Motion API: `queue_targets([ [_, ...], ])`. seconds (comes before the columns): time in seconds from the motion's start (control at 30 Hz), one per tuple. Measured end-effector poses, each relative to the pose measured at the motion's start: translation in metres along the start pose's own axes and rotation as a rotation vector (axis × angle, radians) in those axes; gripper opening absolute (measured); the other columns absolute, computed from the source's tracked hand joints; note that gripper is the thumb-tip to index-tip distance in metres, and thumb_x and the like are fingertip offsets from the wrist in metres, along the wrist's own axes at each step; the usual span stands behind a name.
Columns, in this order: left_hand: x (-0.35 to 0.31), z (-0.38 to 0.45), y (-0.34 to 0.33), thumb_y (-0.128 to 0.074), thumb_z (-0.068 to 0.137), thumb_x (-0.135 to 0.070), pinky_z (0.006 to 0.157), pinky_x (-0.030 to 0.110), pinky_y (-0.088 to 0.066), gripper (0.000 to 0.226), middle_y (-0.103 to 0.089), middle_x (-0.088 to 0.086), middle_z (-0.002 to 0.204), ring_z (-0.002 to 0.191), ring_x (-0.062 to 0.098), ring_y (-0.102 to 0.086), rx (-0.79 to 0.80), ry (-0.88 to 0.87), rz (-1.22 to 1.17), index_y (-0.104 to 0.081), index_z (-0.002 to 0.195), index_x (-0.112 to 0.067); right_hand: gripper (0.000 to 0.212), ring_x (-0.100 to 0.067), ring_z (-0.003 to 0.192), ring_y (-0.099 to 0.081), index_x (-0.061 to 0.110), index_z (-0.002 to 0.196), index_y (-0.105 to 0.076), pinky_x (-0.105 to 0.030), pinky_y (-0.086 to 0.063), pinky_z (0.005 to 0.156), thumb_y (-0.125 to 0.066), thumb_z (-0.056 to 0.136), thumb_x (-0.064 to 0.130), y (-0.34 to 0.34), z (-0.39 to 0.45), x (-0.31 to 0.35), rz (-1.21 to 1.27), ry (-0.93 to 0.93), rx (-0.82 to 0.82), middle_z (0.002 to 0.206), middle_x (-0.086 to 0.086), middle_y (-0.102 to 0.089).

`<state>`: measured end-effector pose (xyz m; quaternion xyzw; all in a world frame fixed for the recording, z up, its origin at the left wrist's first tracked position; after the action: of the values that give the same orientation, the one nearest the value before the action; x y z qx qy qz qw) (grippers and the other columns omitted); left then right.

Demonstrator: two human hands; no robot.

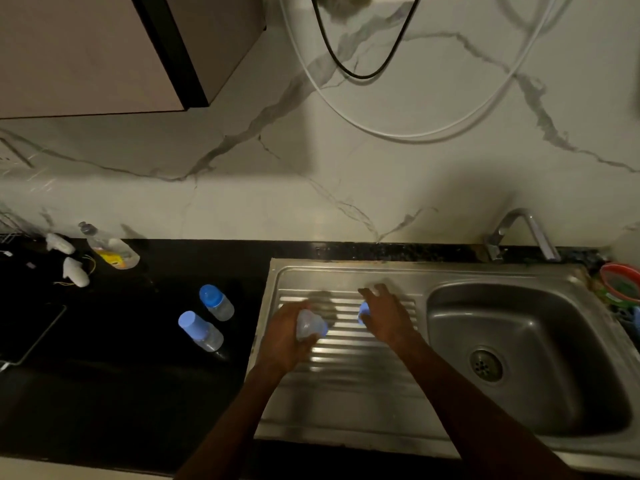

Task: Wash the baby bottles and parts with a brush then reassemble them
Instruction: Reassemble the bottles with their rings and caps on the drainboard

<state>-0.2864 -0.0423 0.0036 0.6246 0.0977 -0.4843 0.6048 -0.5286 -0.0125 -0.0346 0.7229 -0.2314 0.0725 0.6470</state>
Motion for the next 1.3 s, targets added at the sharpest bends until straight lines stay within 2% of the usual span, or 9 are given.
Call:
queue_targets([
  [0.33, 0.000, 0.015, 0.005, -0.066, 0.077, -0.065, 0.100, 0.042, -0.050, 0.070, -0.056, -0.010, 0.132, 0.121, 0.009, -0.054, 0.140, 0.119, 0.081, -0.049, 0.138, -0.036, 0.027, -0.029, 0.107, -0.064, 0.011, 0.116, -0.066, -0.030, -0.049, 0.091, -0.065, 0.091, 0.003, -0.022, 0.015, -0.009, 0.093, 0.048, 0.015, 0.114, -0.011, -0.064],
  [0.43, -0.046, 0.045, 0.041, -0.071, 0.088, -0.052, 0.096, 0.040, -0.053, 0.044, -0.056, -0.020, 0.122, 0.112, -0.003, -0.054, 0.067, 0.001, 0.099, -0.049, 0.126, -0.051, 0.029, -0.027, 0.102, -0.063, 0.011, 0.114, -0.070, -0.041, -0.053, 0.094, -0.070, 0.087, -0.001, 0.065, 0.013, 0.011, 0.244, 0.102, -0.272, 0.114, -0.011, -0.064],
  [0.57, -0.134, 0.077, 0.113, -0.077, 0.090, -0.035, 0.096, 0.028, -0.047, 0.047, -0.058, -0.002, 0.129, 0.117, 0.013, -0.054, -0.404, -0.286, 0.168, -0.059, 0.131, -0.020, 0.036, -0.017, 0.113, -0.059, 0.009, 0.128, -0.064, -0.025, -0.050, 0.096, -0.066, 0.093, 0.002, 0.224, -0.041, 0.063, 0.311, 0.291, -0.907, 0.126, -0.011, -0.059],
  [0.67, -0.163, 0.066, 0.123, -0.080, 0.089, -0.023, 0.100, 0.030, -0.045, 0.046, -0.061, 0.013, 0.125, 0.116, 0.024, -0.056, -0.695, -0.480, 0.184, -0.062, 0.127, -0.003, 0.034, -0.027, 0.117, -0.057, -0.003, 0.126, -0.062, -0.020, -0.044, 0.099, -0.068, 0.092, 0.000, 0.249, -0.090, 0.073, 0.234, 0.375, -1.298, 0.126, -0.023, -0.056],
  [0.7, -0.150, 0.065, 0.108, -0.079, 0.090, -0.022, 0.100, 0.032, -0.045, 0.044, -0.061, 0.012, 0.125, 0.116, 0.024, -0.056, -0.618, -0.458, 0.210, -0.062, 0.127, -0.004, 0.033, -0.029, 0.117, -0.056, -0.002, 0.126, -0.061, -0.020, -0.043, 0.100, -0.065, 0.094, 0.001, 0.229, -0.087, 0.063, 0.214, 0.320, -1.200, 0.126, -0.024, -0.055],
  [0.83, -0.045, 0.046, 0.012, -0.077, 0.085, -0.022, 0.093, 0.035, -0.052, 0.042, -0.060, -0.003, 0.121, 0.113, 0.021, -0.061, 0.170, -0.007, 0.518, -0.059, 0.123, -0.029, 0.025, -0.033, 0.111, -0.061, 0.011, 0.117, -0.061, -0.035, -0.049, 0.096, -0.062, 0.093, 0.003, 0.080, -0.061, -0.022, 0.159, -0.166, 0.022, 0.124, -0.020, -0.060],
  [1.07, -0.065, 0.028, 0.022, -0.085, 0.081, -0.033, 0.093, 0.026, -0.048, 0.051, -0.062, -0.013, 0.123, 0.112, 0.008, -0.060, -0.122, -0.034, 0.020, -0.060, 0.126, -0.028, 0.036, -0.008, 0.099, -0.059, 0.008, 0.122, -0.067, -0.022, -0.046, 0.088, -0.074, 0.087, 0.003, 0.141, -0.085, 0.004, 0.319, 0.122, -0.626, 0.113, -0.004, -0.068],
  [1.13, -0.068, 0.024, 0.027, -0.084, 0.079, -0.046, 0.091, 0.025, -0.052, 0.052, -0.066, -0.017, 0.117, 0.106, 0.003, -0.064, -0.174, 0.126, -0.166, -0.062, 0.124, -0.031, 0.034, -0.005, 0.088, -0.068, 0.015, 0.123, -0.066, -0.017, -0.052, 0.081, -0.073, 0.090, 0.007, 0.142, -0.087, 0.000, 0.542, 0.079, -0.606, 0.109, 0.002, -0.071],
  [1.3, -0.063, 0.010, 0.022, -0.077, 0.084, -0.056, 0.086, 0.047, -0.061, 0.051, -0.071, -0.009, 0.117, 0.105, 0.013, -0.070, -0.106, 0.263, -0.457, -0.064, 0.128, -0.033, 0.027, -0.029, 0.085, -0.075, 0.024, 0.116, -0.064, -0.045, -0.060, 0.080, -0.071, 0.093, 0.012, 0.096, -0.095, -0.021, 1.097, -0.050, -0.338, 0.102, -0.014, -0.074],
])
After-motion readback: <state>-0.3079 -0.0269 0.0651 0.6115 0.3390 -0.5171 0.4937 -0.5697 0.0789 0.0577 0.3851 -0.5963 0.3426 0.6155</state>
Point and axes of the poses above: each hand's wrist, its own z-axis towards the middle knuckle, its own y-axis out of the back of the hand, x = y × z, the point moved 5 cm from there along z, towards the middle knuckle
